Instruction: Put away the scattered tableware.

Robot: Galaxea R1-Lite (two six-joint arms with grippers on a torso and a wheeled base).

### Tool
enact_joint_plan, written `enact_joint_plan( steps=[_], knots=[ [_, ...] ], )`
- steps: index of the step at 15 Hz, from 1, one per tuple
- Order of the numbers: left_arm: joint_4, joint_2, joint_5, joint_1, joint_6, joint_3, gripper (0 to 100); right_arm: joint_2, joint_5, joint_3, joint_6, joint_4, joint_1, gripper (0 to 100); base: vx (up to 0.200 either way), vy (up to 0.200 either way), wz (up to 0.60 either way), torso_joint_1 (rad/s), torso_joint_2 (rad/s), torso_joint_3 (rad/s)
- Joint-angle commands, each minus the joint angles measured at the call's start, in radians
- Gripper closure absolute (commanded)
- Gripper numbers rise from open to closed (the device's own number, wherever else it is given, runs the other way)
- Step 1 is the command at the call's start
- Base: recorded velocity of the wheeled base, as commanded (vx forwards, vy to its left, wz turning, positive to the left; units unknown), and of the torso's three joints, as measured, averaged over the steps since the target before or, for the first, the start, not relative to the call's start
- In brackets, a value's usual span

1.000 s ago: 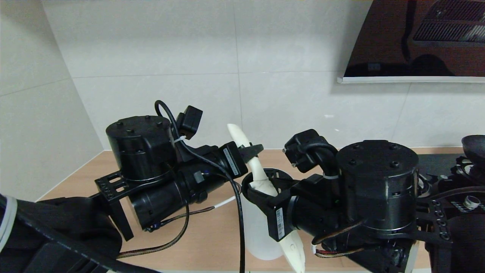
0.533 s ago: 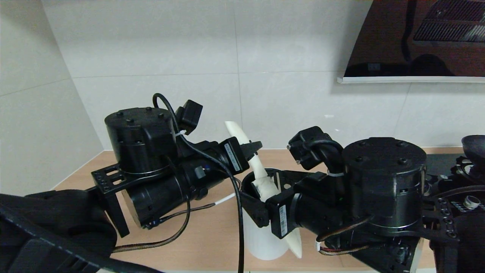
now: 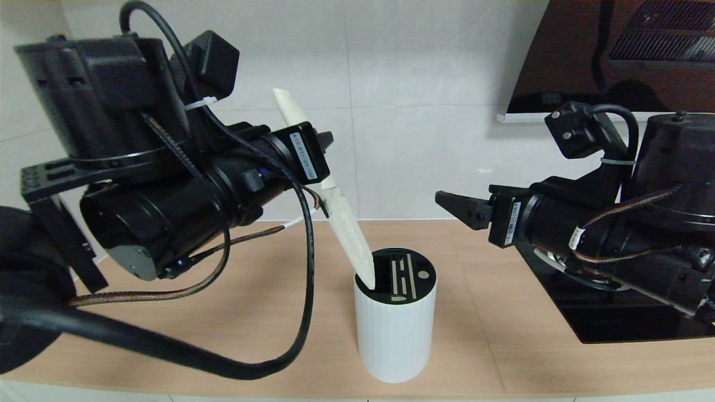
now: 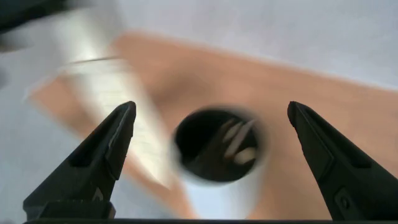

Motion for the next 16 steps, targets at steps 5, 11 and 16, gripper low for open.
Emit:
enact_joint_plan(
  steps=[5, 11, 16],
  knots=[
    [-0.147, 0.091, 0.284, -0.108, 0.138, 0.0, 100, 0.028, -0.002, 0.0, -0.004, 0.0, -0.028, 0, 0.0, 0.0, 0.0, 0.0, 0.0, 0.0],
    [-0.316, 0.147, 0.336, -0.144, 0.234, 0.038, 100, 0.026, -0.003, 0.0, -0.005, -0.002, -0.028, 0, 0.0, 0.0, 0.0, 0.0, 0.0, 0.0],
    [-0.381, 0.247, 0.346, -0.149, 0.233, 0.036, 100, 0.04, -0.005, 0.001, -0.005, -0.002, -0.028, 0, 0.0, 0.0, 0.0, 0.0, 0.0, 0.0]
  ],
)
